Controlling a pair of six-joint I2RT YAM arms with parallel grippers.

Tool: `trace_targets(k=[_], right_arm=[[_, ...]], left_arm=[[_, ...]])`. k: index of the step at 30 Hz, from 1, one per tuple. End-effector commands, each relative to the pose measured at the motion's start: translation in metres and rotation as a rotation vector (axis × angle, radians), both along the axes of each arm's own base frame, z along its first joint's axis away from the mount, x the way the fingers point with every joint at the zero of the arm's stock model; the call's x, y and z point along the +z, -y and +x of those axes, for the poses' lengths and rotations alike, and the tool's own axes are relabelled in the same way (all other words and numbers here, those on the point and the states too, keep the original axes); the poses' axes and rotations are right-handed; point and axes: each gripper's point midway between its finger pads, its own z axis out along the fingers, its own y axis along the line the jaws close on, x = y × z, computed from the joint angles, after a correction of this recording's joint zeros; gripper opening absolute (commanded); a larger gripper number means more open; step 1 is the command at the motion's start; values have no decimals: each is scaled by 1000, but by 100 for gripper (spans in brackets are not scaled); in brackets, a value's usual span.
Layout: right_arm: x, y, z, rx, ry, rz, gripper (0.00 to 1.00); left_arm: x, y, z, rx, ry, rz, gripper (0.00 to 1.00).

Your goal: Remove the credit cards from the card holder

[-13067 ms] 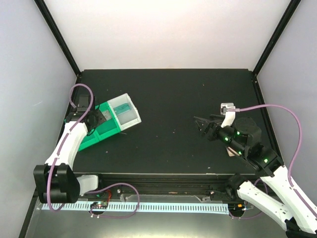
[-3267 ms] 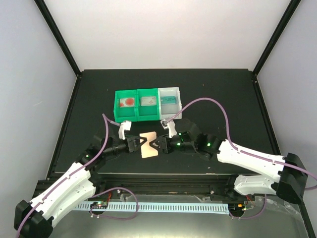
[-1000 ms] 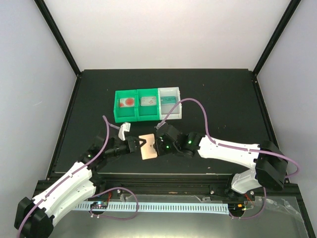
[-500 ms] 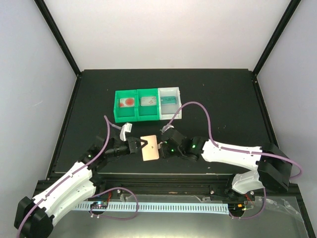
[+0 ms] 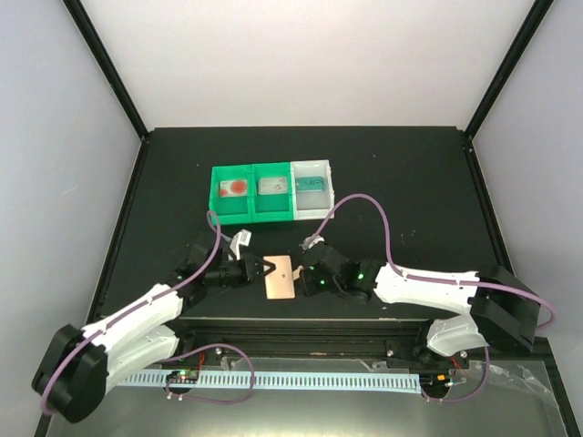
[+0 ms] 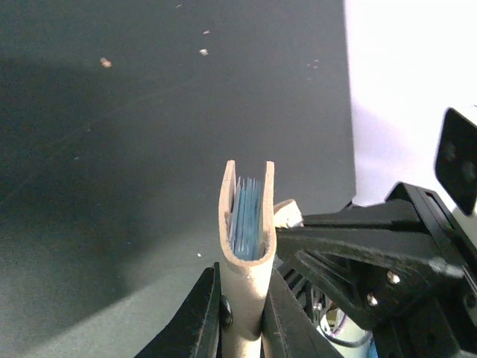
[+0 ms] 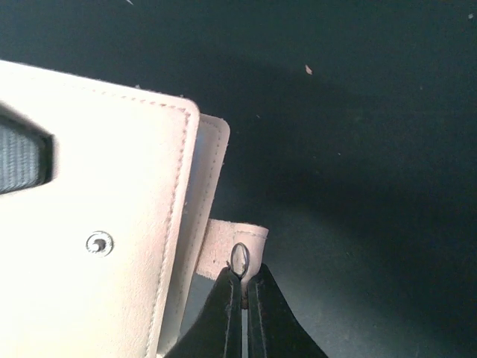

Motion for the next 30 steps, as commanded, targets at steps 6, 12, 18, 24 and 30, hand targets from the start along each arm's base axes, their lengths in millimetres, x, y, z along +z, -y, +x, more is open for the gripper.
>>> trace_targets(k=[6, 12, 18, 24, 30], right_arm=[[-35, 8, 15, -44, 6, -58, 1], [-51, 18, 20, -72, -8, -93, 1], [-53, 25, 18, -84, -20, -92, 1], [-37, 20, 14, -74, -30, -33, 1], [-10, 6, 8, -28, -29, 83, 1]], left_arm=[[-33, 11, 13, -59, -40, 90, 10], [-63, 8, 16, -51, -106, 171, 22], [-76, 3, 13, -60, -139, 227, 38], [-68, 1, 10, -69, -110, 220, 55], [-49, 2, 6, -78, -71, 180, 63]])
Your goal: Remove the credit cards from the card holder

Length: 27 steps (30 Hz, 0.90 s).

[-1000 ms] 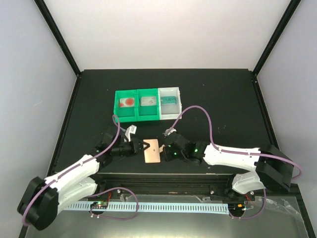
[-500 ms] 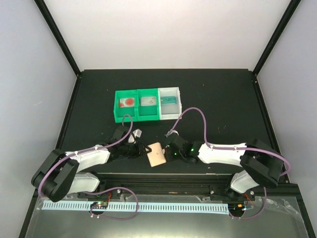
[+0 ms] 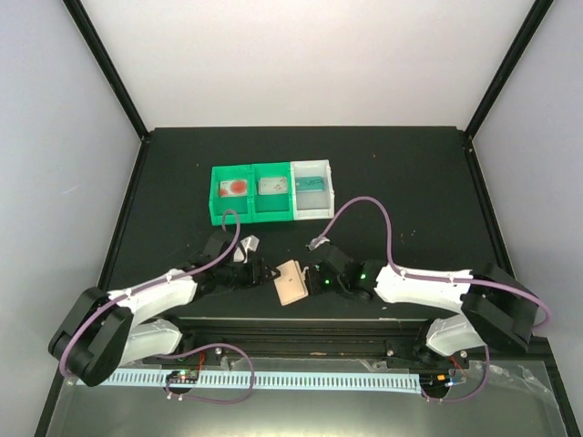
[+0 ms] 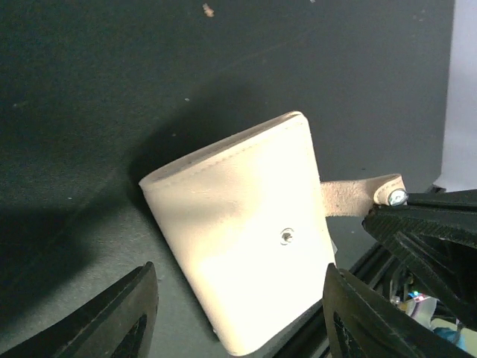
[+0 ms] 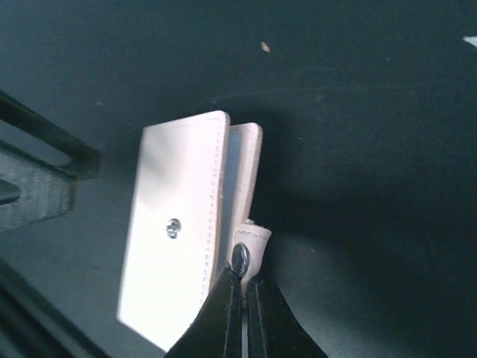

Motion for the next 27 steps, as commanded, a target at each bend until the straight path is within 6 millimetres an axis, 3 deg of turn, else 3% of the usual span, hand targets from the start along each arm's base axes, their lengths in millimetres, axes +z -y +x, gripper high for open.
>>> trace_targets(k=[1, 6, 15, 20, 27], right_arm=[[29, -17, -1, 27, 15, 137, 1], [44, -37, -11, 93, -27, 256, 1], [57, -57, -22, 167, -62, 371, 1], [65, -59, -21, 168, -54, 398, 1], [57, -53, -20, 148, -55, 372, 1]], left_arm=[[23, 6, 1, -28, 54, -40, 64], [34, 5, -4, -26, 82, -78, 67], [24, -2, -13, -12, 63, -73, 69], [18, -4, -16, -7, 56, -63, 70], [10, -7, -16, 0, 47, -41, 65]])
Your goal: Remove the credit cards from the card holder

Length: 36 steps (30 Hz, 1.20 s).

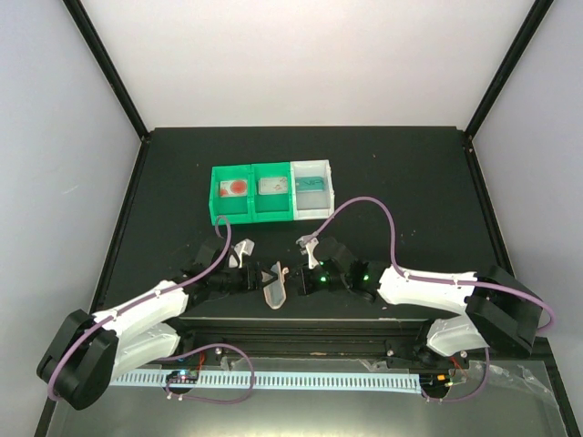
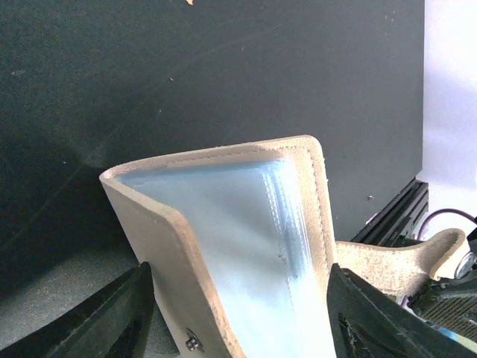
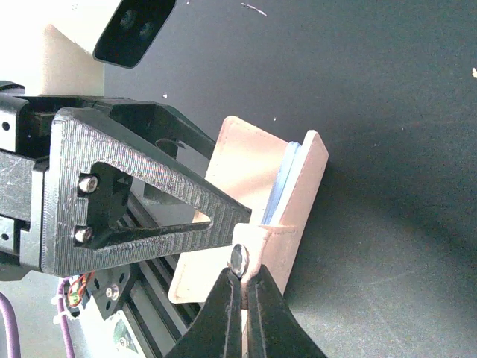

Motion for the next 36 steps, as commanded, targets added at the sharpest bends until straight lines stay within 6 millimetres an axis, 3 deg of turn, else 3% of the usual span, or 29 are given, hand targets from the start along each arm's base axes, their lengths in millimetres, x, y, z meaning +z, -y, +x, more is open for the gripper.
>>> trace_targets(k=[1, 8, 14, 20, 22, 30, 36], right_arm=[[6, 1, 3, -21, 12, 27, 1], [15, 14, 7, -66, 53, 31, 1], [12, 26, 15, -121, 90, -17, 1], [-14, 49, 23, -199, 85, -143, 1], [-23, 54, 23, -207, 70, -159, 1], [-46, 90, 32, -310, 76, -273, 1], [-64, 101, 29, -312, 63, -303, 1]], left_arm=[[-7, -1, -3, -3, -8, 15, 64], [-13, -4, -2, 3, -18, 39, 59], [-14, -4, -1, 2, -6, 41, 32], [-16, -1, -1, -17, -4, 36, 13], [-17, 0, -1, -20, -13, 35, 13], [-16, 1, -1, -17, -14, 32, 33], [-7, 8, 1, -43, 6, -17, 35]])
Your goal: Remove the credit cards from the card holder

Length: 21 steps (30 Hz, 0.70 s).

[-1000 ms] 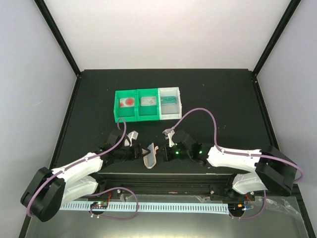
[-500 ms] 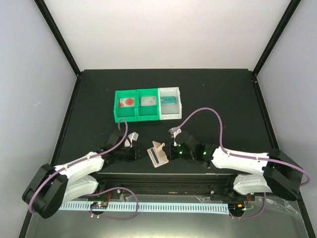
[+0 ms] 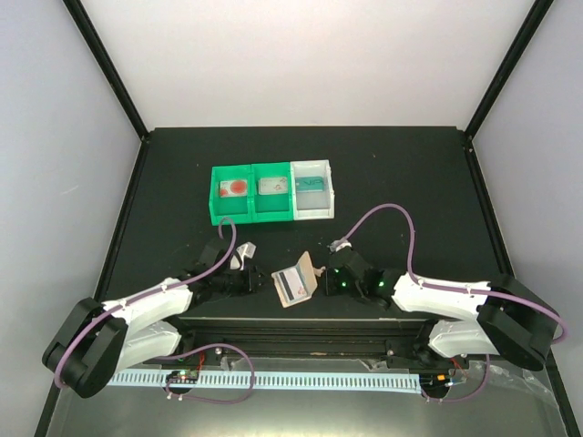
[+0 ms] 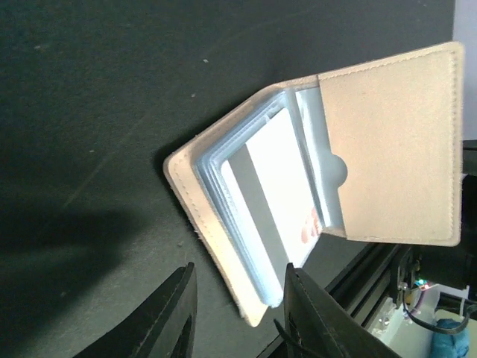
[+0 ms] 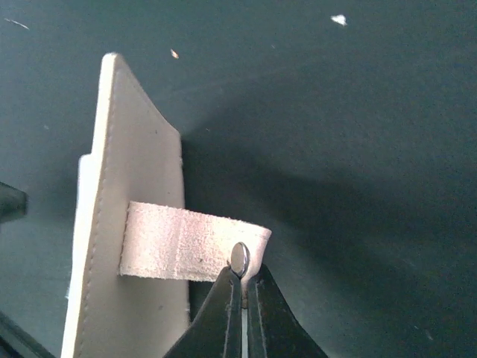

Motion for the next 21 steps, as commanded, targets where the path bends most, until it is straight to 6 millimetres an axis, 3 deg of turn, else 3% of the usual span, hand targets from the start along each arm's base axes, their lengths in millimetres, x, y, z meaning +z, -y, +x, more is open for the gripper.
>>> trace_targets(k=[1, 8, 11, 14, 17, 21], right_arm=[[-14, 13, 0, -29, 5, -40, 1], [-29, 23, -4, -48, -18, -65, 1], [-28, 29, -4, -60, -22, -97, 12], [-13, 24, -4, -33, -7, -87, 17], [5, 18, -3, -11, 11, -66, 24], [29, 13, -2, 2, 24, -38, 32]], left_arm=[[18, 14, 4, -45, 51, -79, 35], [47, 32, 10, -116, 113, -176, 35], [52, 38, 12, -137, 128, -190, 35], [54, 43, 14, -152, 132, -203, 35], [66, 58, 11, -217, 150, -280, 35], [64, 78, 10, -279, 128, -283, 35]])
